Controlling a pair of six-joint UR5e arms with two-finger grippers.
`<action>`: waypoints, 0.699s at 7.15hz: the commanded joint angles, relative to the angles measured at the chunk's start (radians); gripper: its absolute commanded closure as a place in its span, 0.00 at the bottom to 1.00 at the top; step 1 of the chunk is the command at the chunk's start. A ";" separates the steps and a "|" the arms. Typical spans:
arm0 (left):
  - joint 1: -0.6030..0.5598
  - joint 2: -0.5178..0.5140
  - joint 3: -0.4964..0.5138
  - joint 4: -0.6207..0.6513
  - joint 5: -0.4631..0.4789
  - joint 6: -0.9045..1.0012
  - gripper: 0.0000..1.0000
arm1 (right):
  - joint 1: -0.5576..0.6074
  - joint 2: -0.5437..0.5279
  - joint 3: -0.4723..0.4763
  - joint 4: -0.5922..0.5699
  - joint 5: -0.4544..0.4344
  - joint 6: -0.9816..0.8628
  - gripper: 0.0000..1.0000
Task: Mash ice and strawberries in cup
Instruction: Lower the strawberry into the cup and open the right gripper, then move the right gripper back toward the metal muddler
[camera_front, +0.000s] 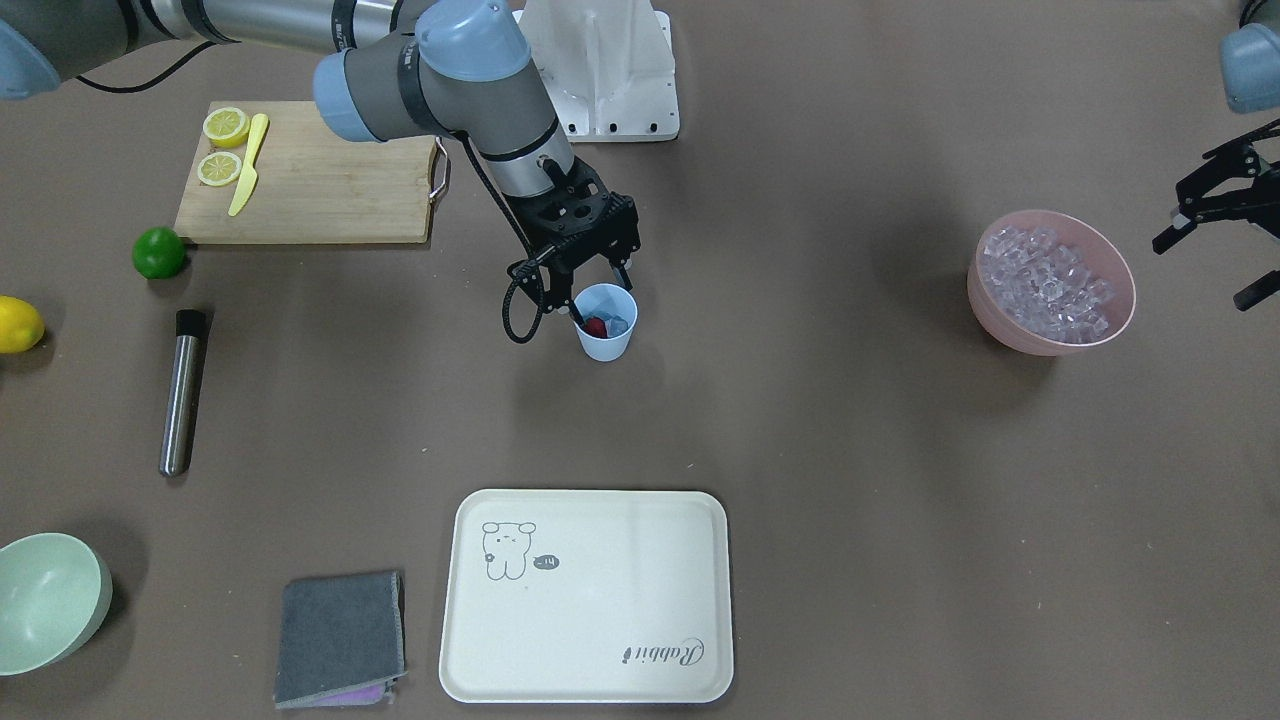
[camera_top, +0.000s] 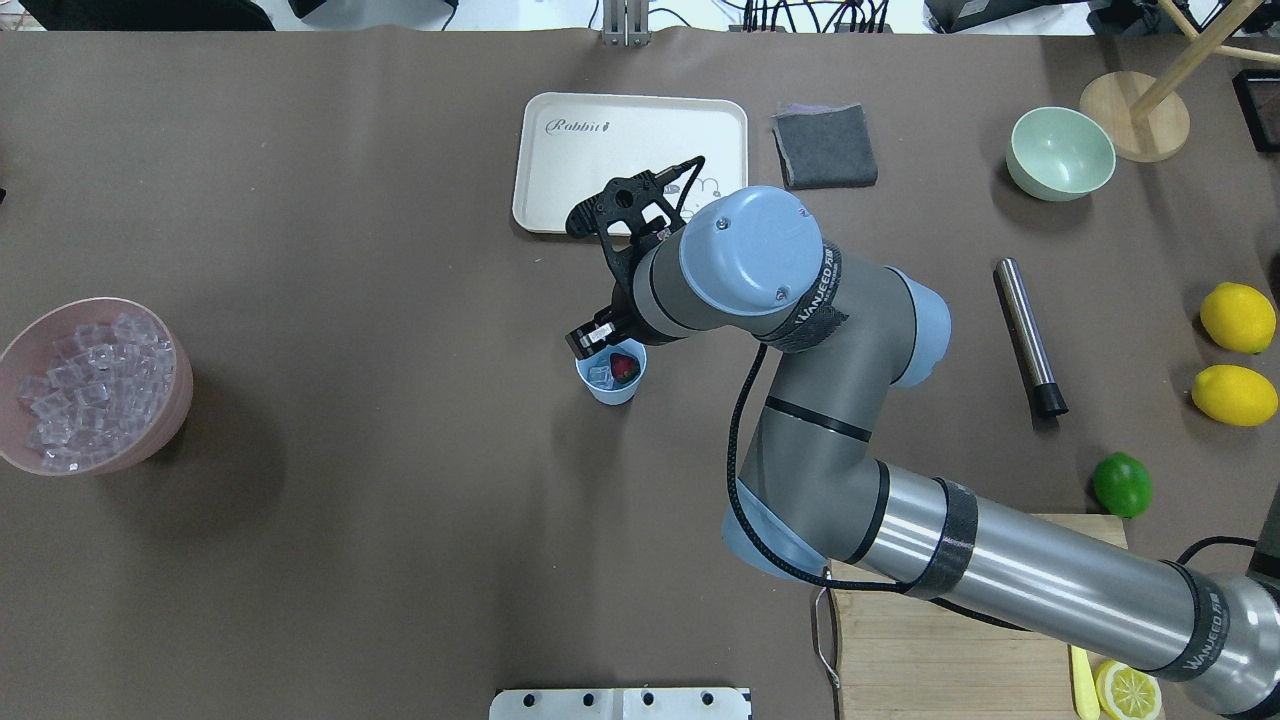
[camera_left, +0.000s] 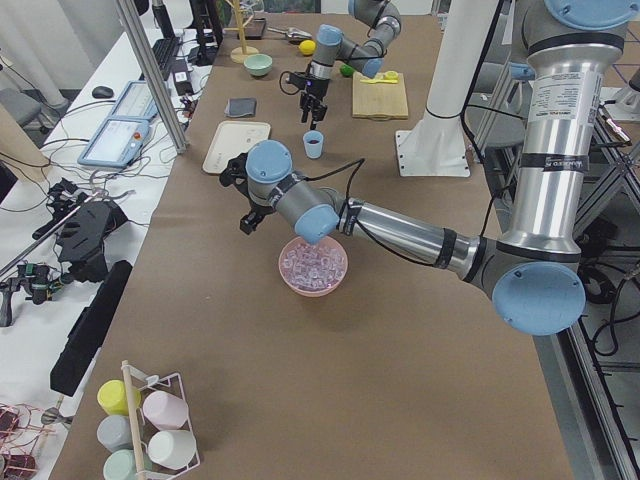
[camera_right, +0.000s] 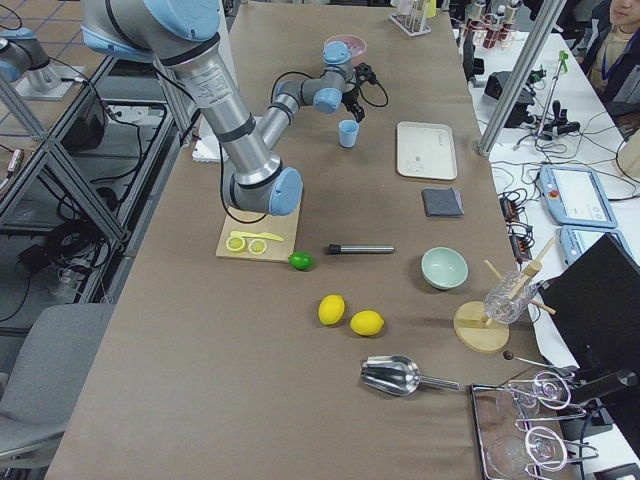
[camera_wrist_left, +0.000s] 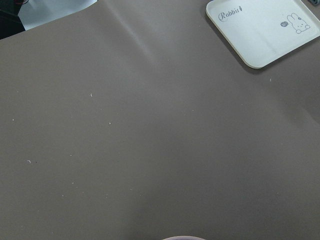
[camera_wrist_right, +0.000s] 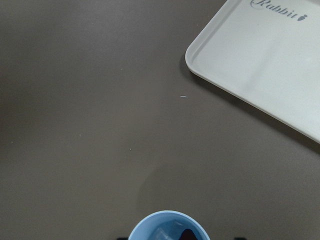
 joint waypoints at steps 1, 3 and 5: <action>0.000 -0.007 0.002 0.001 -0.001 0.000 0.03 | 0.039 -0.006 0.010 -0.002 0.016 -0.002 0.01; 0.002 -0.011 0.005 0.000 0.002 0.002 0.03 | 0.113 -0.060 0.021 -0.005 0.067 -0.011 0.01; 0.000 -0.046 0.007 0.004 0.000 0.002 0.03 | 0.255 -0.139 0.017 -0.014 0.221 -0.014 0.01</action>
